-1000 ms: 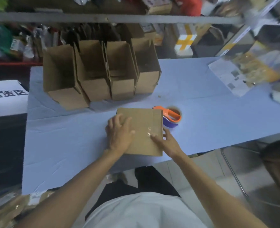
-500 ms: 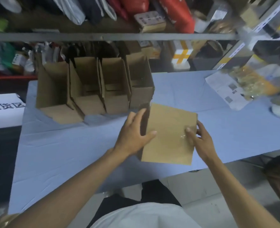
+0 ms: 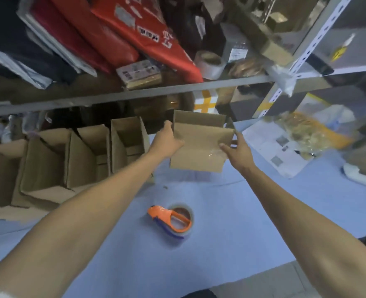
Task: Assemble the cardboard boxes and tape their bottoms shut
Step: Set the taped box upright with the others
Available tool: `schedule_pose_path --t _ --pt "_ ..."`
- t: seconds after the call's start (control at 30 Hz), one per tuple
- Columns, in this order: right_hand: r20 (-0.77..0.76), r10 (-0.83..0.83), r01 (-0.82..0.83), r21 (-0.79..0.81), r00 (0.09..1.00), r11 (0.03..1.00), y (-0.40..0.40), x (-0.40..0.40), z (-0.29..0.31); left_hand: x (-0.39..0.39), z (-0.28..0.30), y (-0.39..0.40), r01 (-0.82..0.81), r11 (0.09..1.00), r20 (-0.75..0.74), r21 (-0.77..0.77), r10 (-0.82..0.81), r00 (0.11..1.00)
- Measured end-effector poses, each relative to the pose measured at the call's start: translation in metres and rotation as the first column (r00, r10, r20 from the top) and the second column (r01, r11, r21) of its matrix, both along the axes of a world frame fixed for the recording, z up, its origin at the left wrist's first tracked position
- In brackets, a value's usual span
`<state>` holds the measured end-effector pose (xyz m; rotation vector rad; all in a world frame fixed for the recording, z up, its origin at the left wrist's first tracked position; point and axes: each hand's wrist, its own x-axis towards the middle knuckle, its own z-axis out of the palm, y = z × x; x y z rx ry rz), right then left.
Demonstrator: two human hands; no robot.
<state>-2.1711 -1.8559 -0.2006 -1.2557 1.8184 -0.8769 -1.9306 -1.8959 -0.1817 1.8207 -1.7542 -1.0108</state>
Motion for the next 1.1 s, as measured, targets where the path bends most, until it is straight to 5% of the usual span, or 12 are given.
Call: schedule_pose_path --t 0.27,0.43,0.53,0.6,0.8,1.1 --pt "0.052 0.116 -0.121 0.111 0.992 0.986 -0.045 0.003 -0.029 -0.004 -0.022 -0.024 -0.003 0.993 0.085 0.118 -0.007 0.996" --pt "-0.147 0.124 -0.107 0.117 0.981 0.987 -0.042 -0.002 -0.020 0.007 -0.015 -0.020 0.044 0.994 0.236 0.100 -0.067 0.969" --pt "-0.572 0.100 -0.186 -0.092 0.814 0.978 -0.039 0.017 -0.004 0.021 -0.005 -0.009 0.067 0.997 0.354 0.033 -0.075 0.932" --pt "-0.700 0.126 -0.340 -0.175 0.703 0.924 -0.041 0.047 0.010 0.038 0.005 0.002 0.116 0.993 0.437 -0.010 -0.100 0.894" --pt "-0.708 0.376 -0.602 -0.087 0.598 0.794 -0.031 0.190 0.042 0.119 0.040 0.050 0.037 0.981 0.490 -0.192 0.063 0.870" --pt "-0.693 0.627 -0.878 -0.021 0.358 0.478 0.064 0.403 0.057 0.359 0.043 0.187 -0.288 0.941 0.575 -0.176 0.336 0.746"
